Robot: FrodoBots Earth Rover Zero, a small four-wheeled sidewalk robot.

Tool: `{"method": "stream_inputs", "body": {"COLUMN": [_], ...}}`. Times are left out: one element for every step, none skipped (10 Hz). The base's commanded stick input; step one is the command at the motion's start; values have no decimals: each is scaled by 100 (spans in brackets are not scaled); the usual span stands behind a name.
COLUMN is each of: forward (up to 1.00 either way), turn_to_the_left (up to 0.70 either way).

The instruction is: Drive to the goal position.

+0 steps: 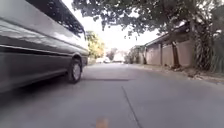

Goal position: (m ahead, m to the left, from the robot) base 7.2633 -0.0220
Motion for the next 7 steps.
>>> {"method": "stream_inputs", "body": {"forward": [100,100,100,100,100,100,100], "turn_to_the_left": [-1,-8,-40,-27,0,0,0]}}
